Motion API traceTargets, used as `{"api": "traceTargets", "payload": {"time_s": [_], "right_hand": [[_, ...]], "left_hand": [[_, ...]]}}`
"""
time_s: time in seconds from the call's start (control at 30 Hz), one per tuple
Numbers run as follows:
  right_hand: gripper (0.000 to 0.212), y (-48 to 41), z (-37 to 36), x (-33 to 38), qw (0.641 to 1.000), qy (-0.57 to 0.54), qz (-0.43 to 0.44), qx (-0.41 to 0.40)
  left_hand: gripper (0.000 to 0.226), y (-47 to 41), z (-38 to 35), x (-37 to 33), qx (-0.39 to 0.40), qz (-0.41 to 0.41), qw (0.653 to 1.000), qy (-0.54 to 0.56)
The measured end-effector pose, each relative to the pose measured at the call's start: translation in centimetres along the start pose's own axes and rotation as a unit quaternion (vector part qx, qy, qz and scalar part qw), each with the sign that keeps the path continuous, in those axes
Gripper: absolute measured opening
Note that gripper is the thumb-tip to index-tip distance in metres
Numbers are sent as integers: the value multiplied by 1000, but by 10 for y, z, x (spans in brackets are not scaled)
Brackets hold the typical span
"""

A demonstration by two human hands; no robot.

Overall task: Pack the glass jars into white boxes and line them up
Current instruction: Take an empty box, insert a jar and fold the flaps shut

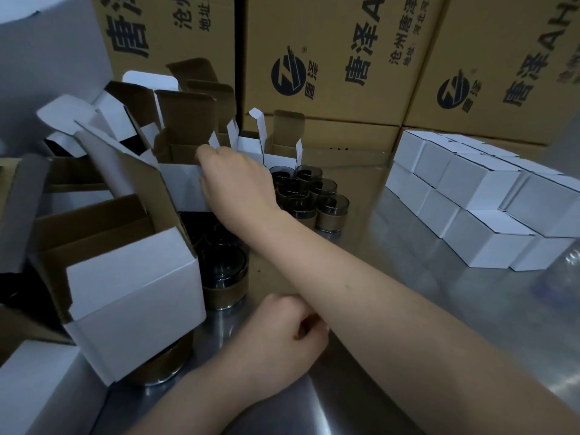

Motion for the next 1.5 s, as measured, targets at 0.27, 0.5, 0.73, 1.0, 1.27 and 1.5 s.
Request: {"api": "traceTargets", "payload": {"time_s": [0.27,0.5,0.73,1.0,1.27,1.5], "right_hand": [[11,14,8,-22,997,-74,-24,7],[7,50,38,-65,975,-205,-74,-42],[4,94,49,-115,955,-257,-118,-84],[2,135,50,-141,964,-232,-113,-68],[3,138,55,-127,956,-292,-3,-7],[4,140,54,-126,946,-321,20,33]], "left_hand": [[36,1,4,-2,-28,-23,999,0],[17,4,23,-20,-121,-96,988,-10],[27,22,52,-46,-276,-192,940,-58],[67,17,56,-28,-293,-113,949,-17],[105,7,48,-6,-232,-75,968,61],[107,8,46,-14,-220,-90,971,22]]}}
Point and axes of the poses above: each hand's wrist, its own y-axis away from the middle knuckle, its own z-axis out of the back of the hand, x = y × z, the point moved 9 cm from there along -y, towards the middle knuckle, and after that the axes turned 13 degrees about y, right-handed, at the moved point
